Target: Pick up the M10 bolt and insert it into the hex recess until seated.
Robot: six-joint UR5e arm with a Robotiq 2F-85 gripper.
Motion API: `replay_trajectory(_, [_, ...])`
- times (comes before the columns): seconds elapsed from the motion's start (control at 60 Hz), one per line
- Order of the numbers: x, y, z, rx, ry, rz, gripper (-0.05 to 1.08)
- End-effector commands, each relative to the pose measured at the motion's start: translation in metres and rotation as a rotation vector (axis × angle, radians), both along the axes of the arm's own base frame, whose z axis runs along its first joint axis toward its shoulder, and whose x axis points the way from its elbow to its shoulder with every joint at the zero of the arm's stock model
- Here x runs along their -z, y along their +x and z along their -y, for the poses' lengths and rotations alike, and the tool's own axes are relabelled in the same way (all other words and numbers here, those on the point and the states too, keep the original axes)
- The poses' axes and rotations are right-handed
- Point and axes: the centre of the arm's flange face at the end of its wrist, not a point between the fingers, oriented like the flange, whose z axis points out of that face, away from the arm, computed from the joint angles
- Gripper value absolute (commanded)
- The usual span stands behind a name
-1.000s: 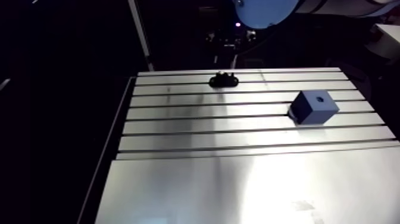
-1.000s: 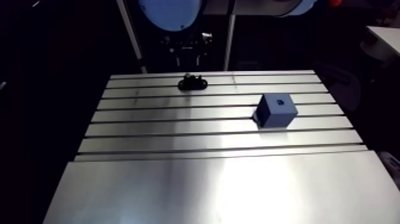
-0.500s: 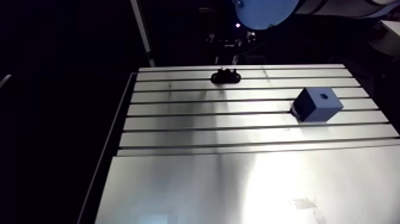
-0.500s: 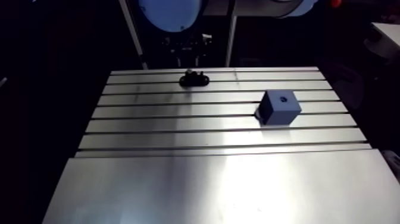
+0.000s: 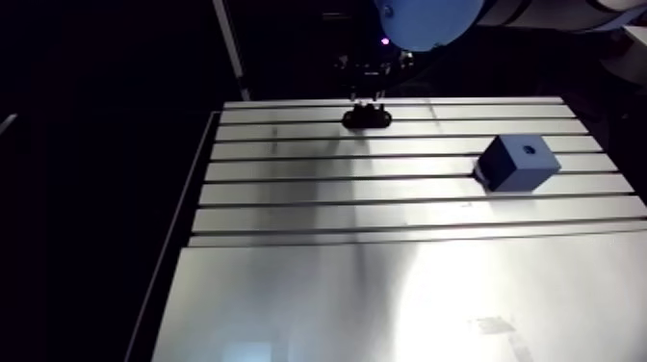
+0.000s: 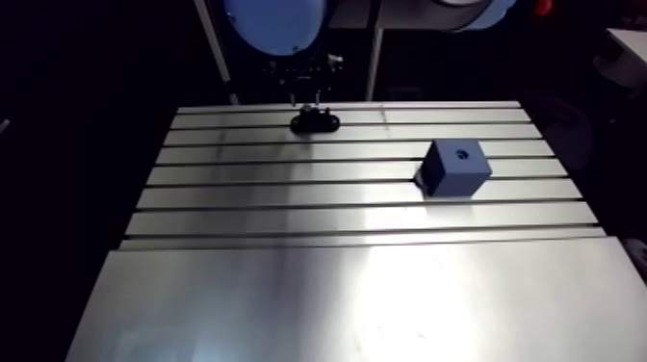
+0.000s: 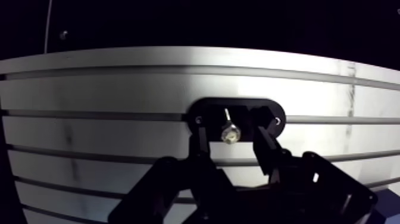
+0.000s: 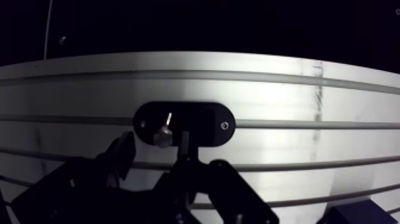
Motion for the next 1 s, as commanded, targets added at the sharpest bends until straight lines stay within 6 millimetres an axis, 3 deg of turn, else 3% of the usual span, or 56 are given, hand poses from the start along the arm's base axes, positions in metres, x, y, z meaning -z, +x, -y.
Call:
replay_trajectory(0.017, [0.0047,-0.0011,-0.0004,0.001,0.004,0.004,0.50])
replay_trajectory(1.0, [0.0124,-0.0017,-0.0016,0.006,0.014,0.015,0.57])
